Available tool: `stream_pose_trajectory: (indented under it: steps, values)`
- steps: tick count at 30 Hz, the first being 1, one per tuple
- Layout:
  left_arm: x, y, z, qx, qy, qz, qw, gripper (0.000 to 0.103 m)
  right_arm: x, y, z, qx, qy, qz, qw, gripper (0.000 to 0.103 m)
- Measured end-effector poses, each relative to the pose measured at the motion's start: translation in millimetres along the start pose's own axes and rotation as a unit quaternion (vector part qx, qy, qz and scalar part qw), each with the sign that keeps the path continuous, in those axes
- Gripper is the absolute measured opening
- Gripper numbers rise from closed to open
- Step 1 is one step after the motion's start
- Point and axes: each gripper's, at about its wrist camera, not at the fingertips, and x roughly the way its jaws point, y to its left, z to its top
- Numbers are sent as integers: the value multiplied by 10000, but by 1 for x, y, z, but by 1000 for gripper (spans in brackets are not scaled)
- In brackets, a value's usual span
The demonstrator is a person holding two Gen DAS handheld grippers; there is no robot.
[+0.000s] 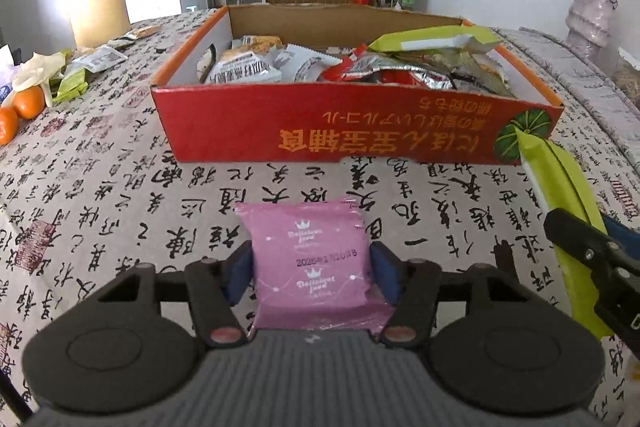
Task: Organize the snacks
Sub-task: 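Carry both packets over the box and open both tools to drop them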
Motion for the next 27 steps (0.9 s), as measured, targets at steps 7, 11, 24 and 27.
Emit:
stream_pose_trajectory:
  steps: [7,11,24,27]
  values:
    - [-19,6,6,-65,-310,-105,9994,63,-5,6,6,-19,-100,29,9999,33]
    - [-31,9,13,-98,-547,-146,9983,63,-7,13,13,-64,-201,50,9998,33]
    - [-58,21,59,-226,-1271,-217,9914,63,3,36,56,-196,-679,202,9973,33]
    - [-59,24,72,-236,-1400,-210,9896,63,9,41,67,-235,-749,219,9967,33]
